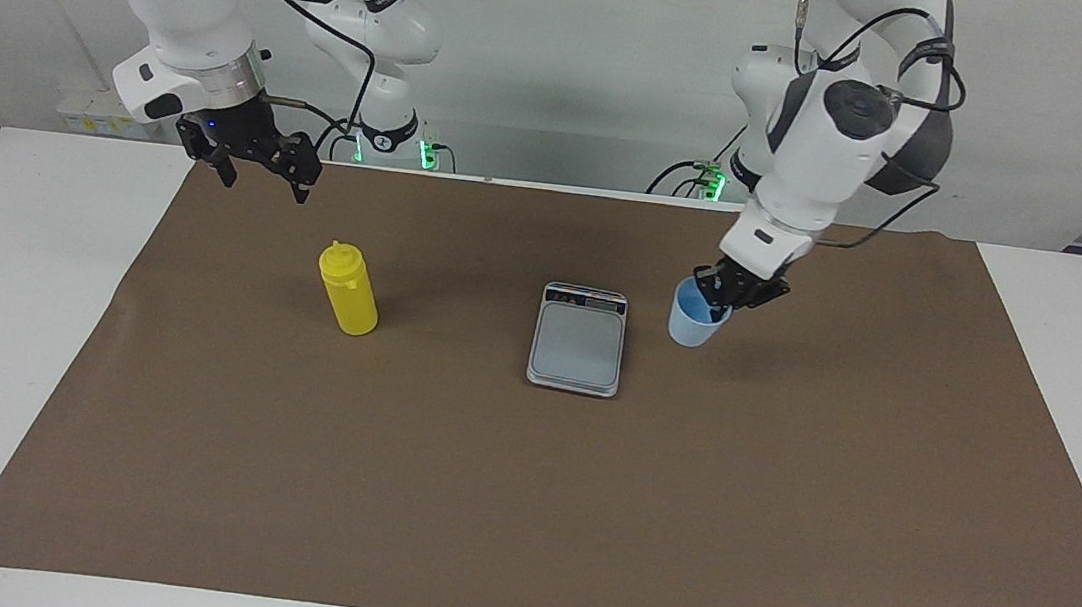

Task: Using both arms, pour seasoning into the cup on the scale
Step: 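Carry the blue cup with the left gripper onto the scale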

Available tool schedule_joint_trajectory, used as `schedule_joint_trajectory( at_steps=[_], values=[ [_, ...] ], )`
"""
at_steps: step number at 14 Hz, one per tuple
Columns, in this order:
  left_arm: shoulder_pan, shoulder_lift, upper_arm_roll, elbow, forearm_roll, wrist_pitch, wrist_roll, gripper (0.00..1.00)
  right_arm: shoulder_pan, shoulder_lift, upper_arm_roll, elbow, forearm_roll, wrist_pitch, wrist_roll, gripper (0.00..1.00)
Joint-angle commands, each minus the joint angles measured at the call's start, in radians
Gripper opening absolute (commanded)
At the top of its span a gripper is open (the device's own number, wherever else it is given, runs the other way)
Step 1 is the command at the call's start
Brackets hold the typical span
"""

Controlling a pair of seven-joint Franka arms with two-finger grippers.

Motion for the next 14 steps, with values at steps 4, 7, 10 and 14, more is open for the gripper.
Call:
schedule_joint_trajectory(
  at_steps=[4, 7, 10, 14],
  values=[
    [-0.161, 0.12, 0.022, -0.038, 0.02, 0.201, -0.151, 0.0, -0.014, -0.001, 0.001, 0.007, 0.005, -0.037, -0.029, 1.0],
    [-0.169, 0.151, 0.022, -0.038, 0.056, 0.226, -0.16, 0.0, -0.021, -0.001, 0.0, 0.005, 0.005, -0.025, -0.029, 1.0],
    [-0.171, 0.178, 0.02, -0.039, 0.081, 0.246, -0.164, 0.0, -0.02, 0.002, 0.0, 0.005, 0.005, 0.038, -0.024, 1.0],
    [-0.18, 0.183, 0.02, -0.051, 0.081, 0.275, -0.18, 0.0, -0.005, 0.003, 0.004, 0.005, 0.005, 0.082, -0.018, 1.0]
  ],
)
